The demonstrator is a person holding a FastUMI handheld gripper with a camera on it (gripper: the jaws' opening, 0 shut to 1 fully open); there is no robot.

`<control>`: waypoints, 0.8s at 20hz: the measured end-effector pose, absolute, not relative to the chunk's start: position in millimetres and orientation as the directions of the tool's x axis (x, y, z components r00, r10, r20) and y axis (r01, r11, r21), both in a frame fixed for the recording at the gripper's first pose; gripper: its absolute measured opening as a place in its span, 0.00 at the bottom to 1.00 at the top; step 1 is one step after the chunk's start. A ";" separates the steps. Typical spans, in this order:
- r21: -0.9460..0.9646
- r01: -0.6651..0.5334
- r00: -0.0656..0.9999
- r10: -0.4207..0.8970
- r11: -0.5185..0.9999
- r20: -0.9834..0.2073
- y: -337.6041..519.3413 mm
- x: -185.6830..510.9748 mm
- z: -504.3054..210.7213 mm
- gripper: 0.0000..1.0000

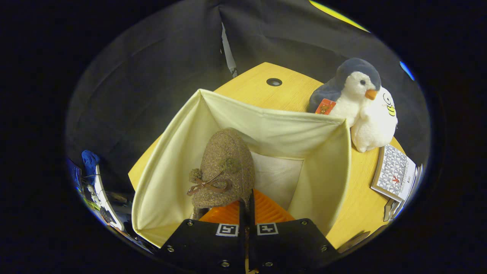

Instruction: Open the storage box then place both shoes into the box .Put the left shoe in first, then the right shoe, with the right side of both shoes facing outward in a uniform manner.

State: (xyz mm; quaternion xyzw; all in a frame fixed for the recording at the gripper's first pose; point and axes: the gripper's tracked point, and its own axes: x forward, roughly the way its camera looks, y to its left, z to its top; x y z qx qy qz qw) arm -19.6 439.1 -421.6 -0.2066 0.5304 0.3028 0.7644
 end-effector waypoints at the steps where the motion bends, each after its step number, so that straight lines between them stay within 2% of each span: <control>1: -0.006 -0.683 0.254 0.229 0.730 -0.940 438.8 -18.1 -425.1 0.04; 6: -0.103 -0.696 0.237 0.092 0.711 -0.967 426.8 -16.2 -452.5 0.04; 10: -0.098 -0.682 0.210 0.066 0.725 -0.976 421.6 -15.7 -462.1 0.03; 13: -0.079 -0.666 0.212 0.086 0.742 -0.974 420.2 -17.1 -451.1 0.16; 16: -0.035 -0.655 0.227 0.151 0.755 -0.962 420.0 -16.7 -421.3 0.21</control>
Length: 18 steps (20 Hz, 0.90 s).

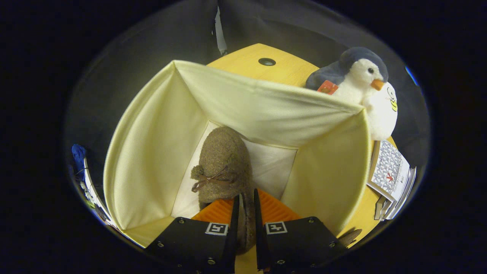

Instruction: Open the storage box then place both shoes into the box .Put the left shoe in first, then the right shoe, with the right side of both shoes facing outward in a uniform manner.

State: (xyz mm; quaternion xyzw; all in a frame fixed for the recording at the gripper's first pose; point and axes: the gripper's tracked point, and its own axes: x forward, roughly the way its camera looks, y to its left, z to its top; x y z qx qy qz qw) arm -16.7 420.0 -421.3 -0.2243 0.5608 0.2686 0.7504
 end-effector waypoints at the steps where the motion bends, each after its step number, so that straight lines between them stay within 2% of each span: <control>1: 0.001 -0.645 0.231 0.196 0.765 -0.953 421.3 -16.9 -406.4 0.22; 3: 0.030 -0.623 0.277 0.256 0.781 -0.926 417.0 -12.1 -370.0 0.23; 5: 0.058 -0.617 0.322 0.320 0.785 -0.891 410.8 -8.7 -332.8 0.28; 10: 0.068 -0.604 0.424 0.392 0.794 -0.816 363.5 -4.8 -259.4 0.28; 13: 0.064 -0.570 0.470 0.389 0.819 -0.792 326.2 -9.0 -234.6 0.62; 18: 0.084 -0.478 0.502 0.351 0.874 -0.790 245.3 -24.9 -225.0 0.62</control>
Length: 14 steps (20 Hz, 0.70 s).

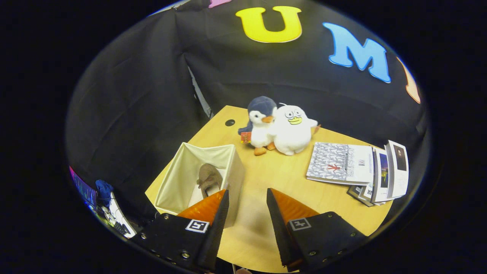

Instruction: Open the storage box then place both shoes into the box .Put the left shoe in first, then the right shoe, with the right side of both shoes facing outward in a uniform manner.

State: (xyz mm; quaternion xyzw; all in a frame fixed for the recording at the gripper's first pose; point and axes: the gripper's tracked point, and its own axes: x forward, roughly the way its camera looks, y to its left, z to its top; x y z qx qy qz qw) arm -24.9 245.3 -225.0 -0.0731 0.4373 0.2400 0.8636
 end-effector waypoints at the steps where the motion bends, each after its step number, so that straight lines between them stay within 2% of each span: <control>1: 0.085 -0.456 0.510 0.339 0.886 -0.790 228.0 -26.2 -226.6 0.62; 11: 0.103 -0.245 0.569 0.229 0.964 -0.790 97.3 -28.7 -243.5 0.62; 14: 0.108 -0.234 0.570 0.226 0.966 -0.790 68.2 -48.6 -262.7 0.62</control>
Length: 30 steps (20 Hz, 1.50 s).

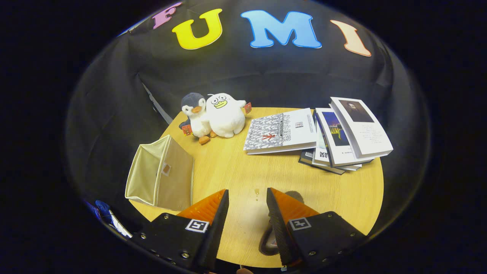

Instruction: Open the storage box then place both shoes into the box .Put the left shoe in first, then the right shoe, with the right side of both shoes facing outward in a uniform manner.

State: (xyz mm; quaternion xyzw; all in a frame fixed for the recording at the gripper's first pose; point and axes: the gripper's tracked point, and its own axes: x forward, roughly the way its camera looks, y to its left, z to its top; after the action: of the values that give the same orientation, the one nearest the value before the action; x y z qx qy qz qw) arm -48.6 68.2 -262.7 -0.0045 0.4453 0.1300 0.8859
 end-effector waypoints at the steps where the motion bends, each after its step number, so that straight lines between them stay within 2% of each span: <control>1: 0.096 -0.238 0.562 0.218 0.966 -0.798 57.3 -56.0 -270.4 0.62; 8: 0.116 -0.181 0.543 0.198 0.977 -0.816 19.3 -93.9 -320.3 0.62; 15: 0.072 -0.137 0.440 0.126 0.988 -0.889 -18.3 -126.6 -372.7 0.62; 22: 0.073 -0.082 0.389 0.100 0.994 -0.916 -30.6 -104.7 -408.6 0.62; 25: 0.106 -0.038 0.326 0.113 0.994 -0.939 -30.3 -102.7 -423.9 0.62; 27: 0.084 -0.042 0.316 0.093 0.996 -0.944 -32.8 -98.2 -433.7 0.50; 28: 0.016 -0.037 0.314 0.027 0.999 -0.949 -48.0 -101.8 -427.1 0.49; 29: 0.012 -0.015 0.316 0.016 1.000 -0.949 -50.2 -102.0 -424.3 0.12; 30: 0.037 -0.011 0.302 0.038 0.999 -0.953 -45.0 -104.5 -427.8 0.05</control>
State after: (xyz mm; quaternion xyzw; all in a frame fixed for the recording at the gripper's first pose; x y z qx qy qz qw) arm -104.5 -45.0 -427.8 0.0117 0.5907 0.0151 0.8067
